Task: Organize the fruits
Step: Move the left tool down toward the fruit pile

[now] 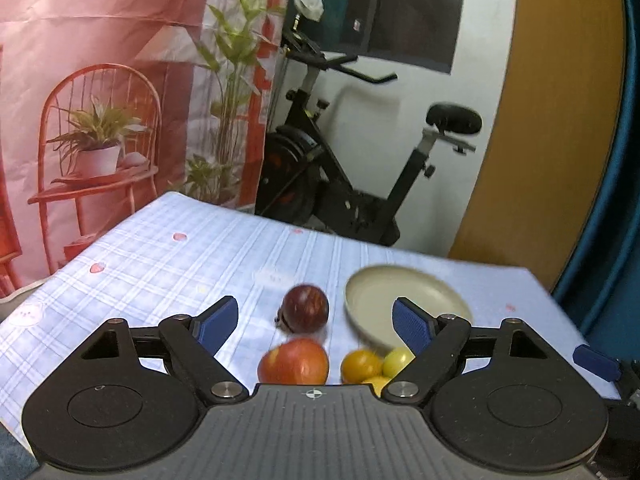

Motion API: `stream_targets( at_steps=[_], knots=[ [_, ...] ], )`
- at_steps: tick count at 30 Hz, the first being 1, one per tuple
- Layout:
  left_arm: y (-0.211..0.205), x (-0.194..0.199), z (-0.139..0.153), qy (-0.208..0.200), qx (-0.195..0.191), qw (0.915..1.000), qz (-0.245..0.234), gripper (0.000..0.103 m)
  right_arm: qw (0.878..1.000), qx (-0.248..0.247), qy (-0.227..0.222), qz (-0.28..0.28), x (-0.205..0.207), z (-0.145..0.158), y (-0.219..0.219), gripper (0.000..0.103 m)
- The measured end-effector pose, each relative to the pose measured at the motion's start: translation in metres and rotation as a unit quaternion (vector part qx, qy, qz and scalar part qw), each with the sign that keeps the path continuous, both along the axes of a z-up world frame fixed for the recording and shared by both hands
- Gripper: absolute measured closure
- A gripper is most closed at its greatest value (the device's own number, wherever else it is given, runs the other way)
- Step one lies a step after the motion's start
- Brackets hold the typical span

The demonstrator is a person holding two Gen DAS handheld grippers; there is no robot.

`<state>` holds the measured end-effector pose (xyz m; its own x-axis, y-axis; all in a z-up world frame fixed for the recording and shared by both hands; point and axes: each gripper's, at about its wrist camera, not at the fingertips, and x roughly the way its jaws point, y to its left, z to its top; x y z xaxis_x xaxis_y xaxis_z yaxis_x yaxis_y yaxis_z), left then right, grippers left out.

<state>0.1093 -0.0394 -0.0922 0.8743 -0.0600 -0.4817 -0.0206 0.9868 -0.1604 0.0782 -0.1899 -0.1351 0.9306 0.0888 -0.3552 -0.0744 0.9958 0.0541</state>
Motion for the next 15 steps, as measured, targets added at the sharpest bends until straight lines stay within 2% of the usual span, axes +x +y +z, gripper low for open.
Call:
stream_targets(
  at_steps=[3, 7, 10, 15],
  knots=[
    [-0.004, 0.002, -0.005, 0.014, 0.023, 0.9996, -0.008, 0.017, 0.999, -0.016, 0.009, 0.032, -0.003, -0.016, 0.007, 0.003],
    [-0.007, 0.007, -0.015, 0.041, 0.046, 0.9972, -0.041, 0.018, 0.997, 0.002, 0.031, 0.063, 0.001, -0.031, 0.008, 0.003],
    [-0.007, 0.006, -0.022, 0.053, 0.046, 0.9954, -0.066, 0.019, 0.996, 0.018, 0.047, 0.08, 0.009, -0.035, 0.004, 0.003],
    [-0.006, 0.009, -0.033, 0.06, 0.044, 0.9945, -0.073, 0.02, 0.993, 0.035, 0.072, 0.091, 0.013, -0.04, -0.002, 0.003]
  ],
)
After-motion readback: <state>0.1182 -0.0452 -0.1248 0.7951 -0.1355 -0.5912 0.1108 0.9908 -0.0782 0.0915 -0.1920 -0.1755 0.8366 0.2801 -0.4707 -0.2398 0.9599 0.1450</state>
